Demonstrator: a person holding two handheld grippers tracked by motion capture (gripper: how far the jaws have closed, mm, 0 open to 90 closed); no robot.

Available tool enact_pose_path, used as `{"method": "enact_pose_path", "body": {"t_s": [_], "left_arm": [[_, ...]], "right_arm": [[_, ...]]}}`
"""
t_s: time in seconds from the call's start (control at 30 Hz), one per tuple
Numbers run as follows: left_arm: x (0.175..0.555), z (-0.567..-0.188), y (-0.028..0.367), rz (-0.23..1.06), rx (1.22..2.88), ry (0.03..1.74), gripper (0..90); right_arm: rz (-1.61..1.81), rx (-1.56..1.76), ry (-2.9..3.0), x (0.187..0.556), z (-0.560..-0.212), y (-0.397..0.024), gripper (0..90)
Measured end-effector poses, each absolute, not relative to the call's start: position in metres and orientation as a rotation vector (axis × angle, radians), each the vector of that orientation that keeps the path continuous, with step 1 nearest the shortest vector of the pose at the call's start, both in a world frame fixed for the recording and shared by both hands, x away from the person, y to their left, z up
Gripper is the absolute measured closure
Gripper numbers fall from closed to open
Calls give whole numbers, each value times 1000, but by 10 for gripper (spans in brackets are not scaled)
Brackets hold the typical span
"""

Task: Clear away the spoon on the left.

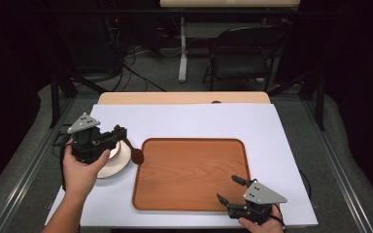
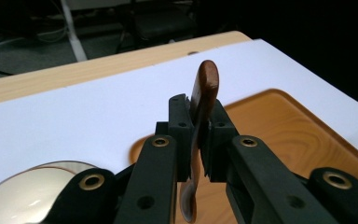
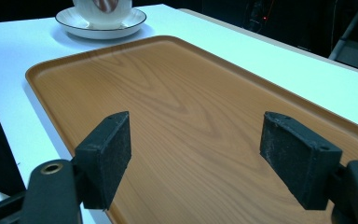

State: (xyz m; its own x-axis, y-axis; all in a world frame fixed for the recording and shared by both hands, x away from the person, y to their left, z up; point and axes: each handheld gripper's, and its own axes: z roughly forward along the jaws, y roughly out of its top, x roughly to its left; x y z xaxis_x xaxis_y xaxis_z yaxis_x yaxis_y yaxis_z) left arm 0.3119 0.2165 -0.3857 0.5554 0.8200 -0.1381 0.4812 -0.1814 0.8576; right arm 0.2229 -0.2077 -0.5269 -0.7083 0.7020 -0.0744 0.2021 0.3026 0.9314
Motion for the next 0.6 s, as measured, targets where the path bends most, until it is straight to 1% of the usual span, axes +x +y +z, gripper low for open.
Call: {"method": "enact_pose_path", "body": {"t_s": [0.1, 0.33, 0.6], "left_arm": [[312, -389, 211, 427, 1859, 1053, 840], [314, -400, 191, 338, 1953, 1016, 839], [312, -410, 179, 262, 2006, 985, 840]], "right_arm": [[1400, 804, 2100, 223, -527, -208, 244], [1400, 801, 2100, 223, -527, -208, 245], [1400, 801, 2100, 223, -526, -208, 245]]}}
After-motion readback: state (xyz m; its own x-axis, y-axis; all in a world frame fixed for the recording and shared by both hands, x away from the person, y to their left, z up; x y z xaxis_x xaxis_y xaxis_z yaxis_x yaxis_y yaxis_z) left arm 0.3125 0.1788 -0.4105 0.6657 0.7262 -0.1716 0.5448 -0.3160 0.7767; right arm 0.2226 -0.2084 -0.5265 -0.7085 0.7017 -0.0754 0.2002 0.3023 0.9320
